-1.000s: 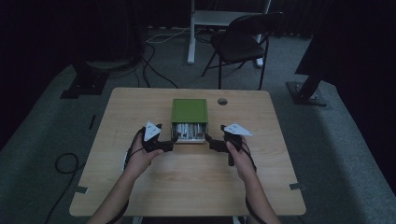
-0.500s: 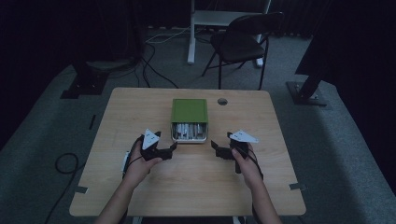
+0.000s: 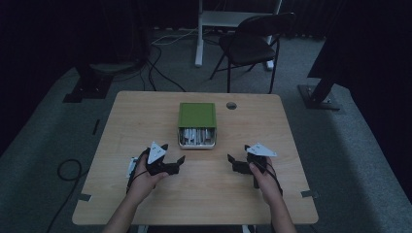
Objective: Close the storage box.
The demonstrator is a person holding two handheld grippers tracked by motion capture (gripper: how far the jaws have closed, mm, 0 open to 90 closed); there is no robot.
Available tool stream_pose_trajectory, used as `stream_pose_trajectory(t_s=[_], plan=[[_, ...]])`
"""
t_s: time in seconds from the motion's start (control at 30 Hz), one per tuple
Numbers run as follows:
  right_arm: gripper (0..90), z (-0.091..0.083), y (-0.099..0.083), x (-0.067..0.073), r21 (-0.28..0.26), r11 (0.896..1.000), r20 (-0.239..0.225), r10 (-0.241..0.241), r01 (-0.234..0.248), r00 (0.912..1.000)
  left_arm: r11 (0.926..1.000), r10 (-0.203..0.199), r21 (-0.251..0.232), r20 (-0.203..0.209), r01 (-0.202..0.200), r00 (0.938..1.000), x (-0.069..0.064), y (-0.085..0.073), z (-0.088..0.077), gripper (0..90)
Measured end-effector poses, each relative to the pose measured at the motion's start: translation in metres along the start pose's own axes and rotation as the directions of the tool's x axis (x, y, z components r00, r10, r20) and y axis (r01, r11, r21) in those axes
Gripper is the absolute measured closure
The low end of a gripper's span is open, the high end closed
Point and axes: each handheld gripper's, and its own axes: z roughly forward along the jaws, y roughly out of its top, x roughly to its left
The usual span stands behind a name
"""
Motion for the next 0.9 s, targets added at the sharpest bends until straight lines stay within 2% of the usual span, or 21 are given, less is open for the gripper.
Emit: stream_pose_trajectory(t_s=[0.17, 0.23, 0.37, 0.4, 0.5, 0.9], plan=[[14.0, -0.007, -0.003, -0.001, 0.009, 1.0, 0.011, -0.01, 0.01, 0.9999, 1.0, -0.005, 0.006, 0.003, 0.005, 1.0, -0.002, -0.004, -0.002, 15.7], [13.9, -0.019, -0.007, -0.003, -0.003, 1.0, 0.017, -0.01, 0.01, 0.9998, 0.9998, -0.008, 0.016, 0.009, 0.008, 0.9999, -0.004, -0.011, -0.005, 15.7], [14.0, -0.025, -0.009, -0.004, 0.004, 1.0, 0.014, -0.014, 0.014, 0.9998, 0.9996, -0.01, 0.026, 0.009, 0.01, 0.9999, -0.006, -0.013, -0.007, 15.7], [13.9, -0.032, -0.012, -0.007, 0.004, 1.0, 0.021, -0.018, 0.018, 0.9996, 0.9995, -0.01, 0.029, 0.014, 0.01, 0.9999, -0.008, -0.016, -0.01, 15.7], [14.0, -0.038, -0.015, -0.009, 0.008, 1.0, 0.025, -0.019, 0.019, 0.9995, 0.9991, 0.002, 0.042, 0.015, -0.003, 0.9999, -0.012, -0.019, -0.013, 15.7], [13.9, -0.063, -0.03, -0.02, 0.016, 1.0, 0.067, -0.021, 0.02, 0.9975, 0.9974, -0.008, 0.072, 0.024, 0.006, 0.9997, -0.025, -0.03, -0.02, 15.7]])
